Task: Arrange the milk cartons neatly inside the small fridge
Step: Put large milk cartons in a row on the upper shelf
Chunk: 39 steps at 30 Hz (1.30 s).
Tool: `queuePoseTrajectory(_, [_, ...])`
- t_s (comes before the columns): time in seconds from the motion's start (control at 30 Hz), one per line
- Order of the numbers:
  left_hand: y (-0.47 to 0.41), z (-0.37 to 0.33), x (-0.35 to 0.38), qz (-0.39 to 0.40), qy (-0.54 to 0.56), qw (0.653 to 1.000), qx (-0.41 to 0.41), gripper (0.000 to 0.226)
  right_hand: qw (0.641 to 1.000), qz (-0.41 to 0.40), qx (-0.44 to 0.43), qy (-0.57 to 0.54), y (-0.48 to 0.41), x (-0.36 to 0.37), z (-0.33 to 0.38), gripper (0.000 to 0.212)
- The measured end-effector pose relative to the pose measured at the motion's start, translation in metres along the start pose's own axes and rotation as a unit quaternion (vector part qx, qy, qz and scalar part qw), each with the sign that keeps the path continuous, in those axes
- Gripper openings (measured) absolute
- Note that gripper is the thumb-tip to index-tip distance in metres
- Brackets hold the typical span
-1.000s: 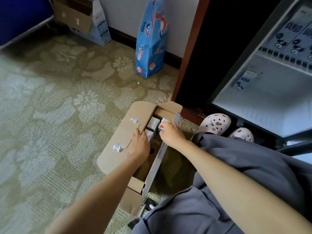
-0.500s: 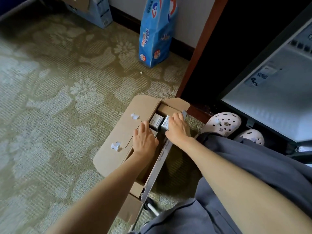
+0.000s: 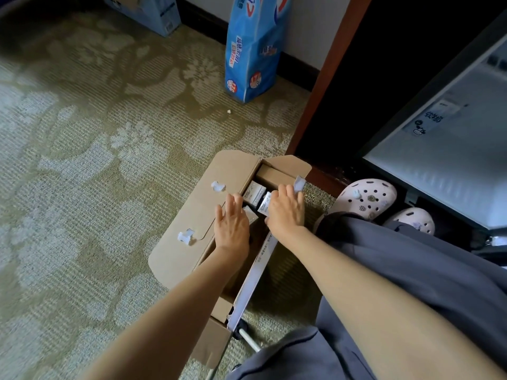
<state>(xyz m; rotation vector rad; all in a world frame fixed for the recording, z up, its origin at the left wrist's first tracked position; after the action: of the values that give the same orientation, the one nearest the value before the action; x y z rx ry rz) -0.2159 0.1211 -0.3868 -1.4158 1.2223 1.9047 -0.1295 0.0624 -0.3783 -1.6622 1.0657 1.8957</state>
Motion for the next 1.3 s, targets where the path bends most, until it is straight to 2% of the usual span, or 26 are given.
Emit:
queuePoseTrajectory(0.23, [0.000, -0.001, -0.013, 0.005, 0.025, 1.000, -0.003, 0.030, 1.000, 0.012, -0.007, 0.000, 0.006, -0.008, 0.000, 0.059])
queuePoseTrajectory(0.37, [0.005, 0.013, -0.028, 0.028, 0.052, 0.998, -0.018, 0.042, 0.998, -0.002, 0.012, -0.054, 0.011, -0.037, 0.002, 0.062])
queuePoseTrajectory(0.47, [0.012, 0.024, -0.050, 0.028, 0.110, 0.993, -0.036, 0.044, 0.996, 0.000, 0.015, -0.090, 0.020, -0.064, 0.003, 0.062])
queuePoseTrajectory(0.63, [0.034, 0.030, -0.106, -0.019, 0.225, 0.973, -0.047, 0.038, 0.979, -0.038, 0.062, -0.190, 0.047, -0.114, -0.007, 0.059])
queuePoseTrajectory(0.77, [0.043, 0.018, -0.153, -0.104, 0.212, 0.972, 0.002, 0.035, 0.951, -0.126, 0.116, -0.256, 0.068, -0.151, -0.030, 0.055])
queuePoseTrajectory(0.97, [0.047, -0.035, -0.215, -0.164, 0.226, 0.957, 0.079, 0.041, 0.913, -0.250, 0.162, -0.277, 0.094, -0.202, -0.101, 0.047])
queuePoseTrajectory(1.13, [0.039, -0.085, -0.242, -0.215, 0.218, 0.936, 0.176, 0.039, 0.900, -0.281, 0.206, -0.260, 0.103, -0.212, -0.161, 0.047])
queuePoseTrajectory(1.3, [0.014, -0.151, -0.252, -0.201, 0.175, 0.940, 0.214, 0.038, 0.875, -0.276, 0.256, -0.303, 0.101, -0.195, -0.217, 0.050])
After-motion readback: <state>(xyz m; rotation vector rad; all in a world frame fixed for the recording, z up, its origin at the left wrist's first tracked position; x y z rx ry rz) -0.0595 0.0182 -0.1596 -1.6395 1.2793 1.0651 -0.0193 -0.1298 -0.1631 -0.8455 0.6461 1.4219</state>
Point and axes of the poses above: each hand's wrist, its own y-axis away from the middle knuckle, its own x-axis out of the palm, z = x × y, the point moved 3 cm from there along -y, towards the middle knuckle, and after that the axes turned 2 degrees about -y, right-handed, at the moved point
